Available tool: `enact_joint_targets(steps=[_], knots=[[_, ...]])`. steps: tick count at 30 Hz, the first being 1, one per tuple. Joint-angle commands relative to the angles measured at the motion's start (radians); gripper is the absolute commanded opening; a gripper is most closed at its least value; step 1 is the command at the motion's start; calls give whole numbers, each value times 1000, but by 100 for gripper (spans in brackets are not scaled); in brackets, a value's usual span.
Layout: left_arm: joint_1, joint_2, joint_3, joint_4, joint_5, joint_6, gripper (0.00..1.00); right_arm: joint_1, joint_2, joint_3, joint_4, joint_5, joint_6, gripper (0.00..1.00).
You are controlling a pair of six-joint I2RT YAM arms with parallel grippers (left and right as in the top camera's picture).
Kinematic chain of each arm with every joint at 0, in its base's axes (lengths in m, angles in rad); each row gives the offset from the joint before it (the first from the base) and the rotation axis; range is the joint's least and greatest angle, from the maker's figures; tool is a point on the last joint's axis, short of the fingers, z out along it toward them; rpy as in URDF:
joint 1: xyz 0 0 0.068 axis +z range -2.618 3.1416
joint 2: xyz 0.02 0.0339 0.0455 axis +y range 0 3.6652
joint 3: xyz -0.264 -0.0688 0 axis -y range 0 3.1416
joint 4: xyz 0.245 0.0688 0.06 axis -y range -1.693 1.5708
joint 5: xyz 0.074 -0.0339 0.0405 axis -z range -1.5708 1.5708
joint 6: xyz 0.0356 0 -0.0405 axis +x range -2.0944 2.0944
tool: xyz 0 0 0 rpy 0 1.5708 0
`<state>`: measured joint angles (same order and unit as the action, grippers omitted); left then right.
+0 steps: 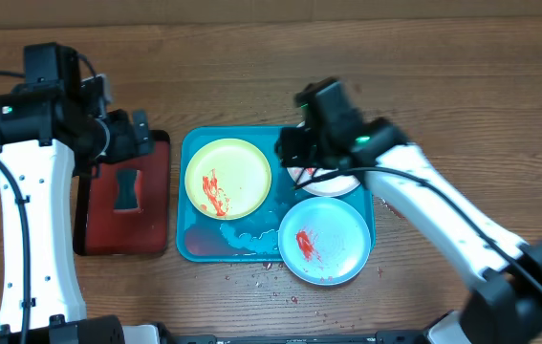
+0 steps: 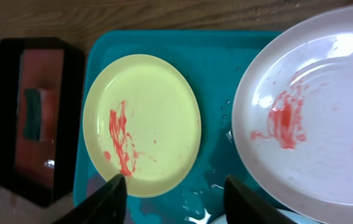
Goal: Clean dirty plates on tray and stack at the side
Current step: 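Move right gripper to the yellow plate rim and grasp it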
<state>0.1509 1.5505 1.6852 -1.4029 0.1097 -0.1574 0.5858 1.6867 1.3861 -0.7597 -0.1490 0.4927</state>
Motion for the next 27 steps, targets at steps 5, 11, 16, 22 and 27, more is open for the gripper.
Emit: enact_joint_targets(steps=[5, 11, 16, 22, 27], knots=[[19, -14, 27, -6, -144, -23, 100, 101, 177, 22, 87, 98, 68, 39], [19, -14, 27, -5, -147, -23, 100, 101, 294, 22, 124, 115, 85, 29], [19, -13, 26, -4, -147, -23, 100, 101, 358, 22, 154, 122, 85, 25], [19, -13, 9, 6, -169, -24, 99, 101, 404, 21, 173, 123, 88, 14], [19, -6, -60, 31, -180, -23, 89, 101, 406, 21, 171, 148, 111, 4]])
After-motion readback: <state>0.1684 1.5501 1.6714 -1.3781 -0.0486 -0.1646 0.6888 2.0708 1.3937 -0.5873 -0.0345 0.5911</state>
